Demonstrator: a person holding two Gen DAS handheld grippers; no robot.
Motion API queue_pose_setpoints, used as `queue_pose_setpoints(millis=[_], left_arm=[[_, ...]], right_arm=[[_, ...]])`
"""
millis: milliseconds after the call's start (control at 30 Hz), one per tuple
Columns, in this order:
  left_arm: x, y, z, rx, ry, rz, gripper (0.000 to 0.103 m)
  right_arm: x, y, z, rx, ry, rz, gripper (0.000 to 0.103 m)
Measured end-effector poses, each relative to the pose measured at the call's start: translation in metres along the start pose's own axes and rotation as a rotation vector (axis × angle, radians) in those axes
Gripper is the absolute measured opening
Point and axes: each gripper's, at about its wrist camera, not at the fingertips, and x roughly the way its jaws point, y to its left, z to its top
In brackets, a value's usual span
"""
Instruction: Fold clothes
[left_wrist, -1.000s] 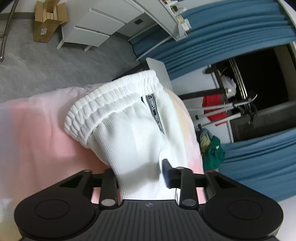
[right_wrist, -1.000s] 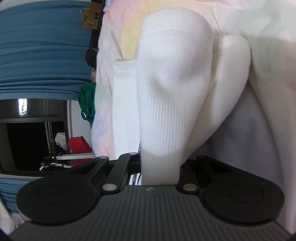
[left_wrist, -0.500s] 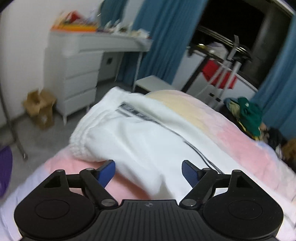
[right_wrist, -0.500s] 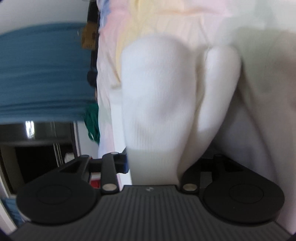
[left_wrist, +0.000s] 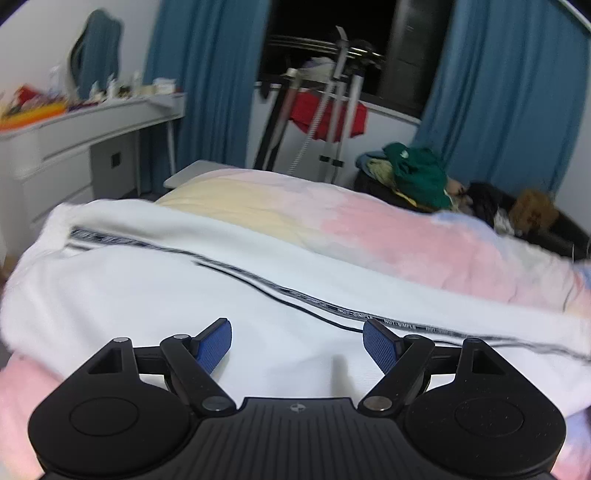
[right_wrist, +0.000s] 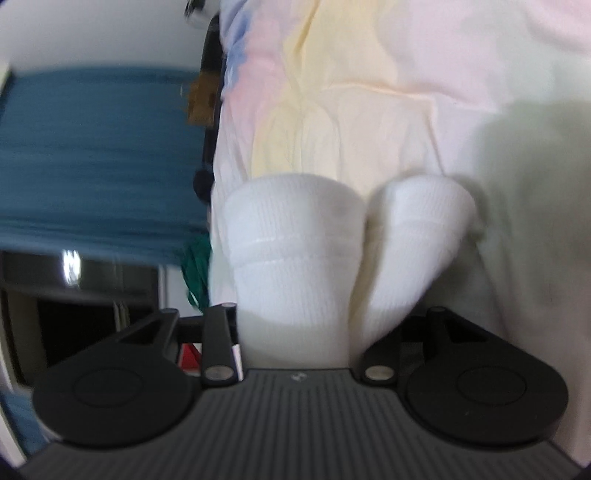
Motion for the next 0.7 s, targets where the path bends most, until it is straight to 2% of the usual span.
queue_pose_setpoints(millis=[100, 233, 267, 300, 367, 467, 533, 700], left_arm=[[0.026, -0.014, -0.009, 0.055, 0.045, -0.007, 0.08], [0.053, -0.024, -0.025, 0.121, 0.133, 0.013, 0.08], [0.055, -0.025, -0.029, 0.133, 0.142, 0.017, 0.081], [0.058, -0.026, -0.032, 0.146, 0.15, 0.021, 0.081], [0.062, -0.028, -0.037, 0.166, 0.164, 0.025, 0.082], [0.069, -0.031, -0.041, 0.189, 0.18, 0.025, 0.082], [0.068, -0.027, -0.039, 0.179, 0.18, 0.014, 0.082], [0.065, -0.016, -0.03, 0.148, 0.174, -0.009, 0.082]], right_arm=[[0.004, 0.007, -0.001, -0.102, 0.066, -0.044, 0.043], [0.002, 0.008, -0.005, -0.12, 0.074, -0.071, 0.042], [0.001, 0.009, -0.005, -0.124, 0.065, -0.072, 0.038], [0.001, 0.012, -0.005, -0.139, 0.056, -0.08, 0.029], [0.003, 0.022, -0.008, -0.199, 0.042, -0.111, 0.022], [-0.001, 0.044, -0.015, -0.294, -0.001, -0.133, 0.014], [-0.009, 0.061, -0.022, -0.372, -0.048, -0.136, 0.012], [-0.036, 0.118, -0.055, -0.574, -0.175, -0.082, 0.011]])
